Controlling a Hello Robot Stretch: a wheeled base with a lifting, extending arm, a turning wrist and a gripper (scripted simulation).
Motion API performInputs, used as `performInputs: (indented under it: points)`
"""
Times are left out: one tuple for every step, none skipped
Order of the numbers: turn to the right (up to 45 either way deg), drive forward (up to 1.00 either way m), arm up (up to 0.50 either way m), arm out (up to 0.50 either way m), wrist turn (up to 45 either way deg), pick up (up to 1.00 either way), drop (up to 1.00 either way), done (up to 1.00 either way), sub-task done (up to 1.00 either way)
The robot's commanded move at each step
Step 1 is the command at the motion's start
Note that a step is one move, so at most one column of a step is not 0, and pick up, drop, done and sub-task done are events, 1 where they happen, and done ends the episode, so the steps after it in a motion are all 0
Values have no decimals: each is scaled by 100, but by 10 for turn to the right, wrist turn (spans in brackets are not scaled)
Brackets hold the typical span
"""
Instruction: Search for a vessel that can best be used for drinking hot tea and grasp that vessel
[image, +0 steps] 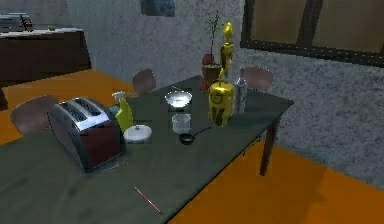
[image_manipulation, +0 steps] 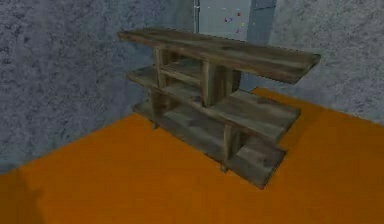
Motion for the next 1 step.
performInputs:
  points:
    - [240,0,0,0,0,0,0,0,0]
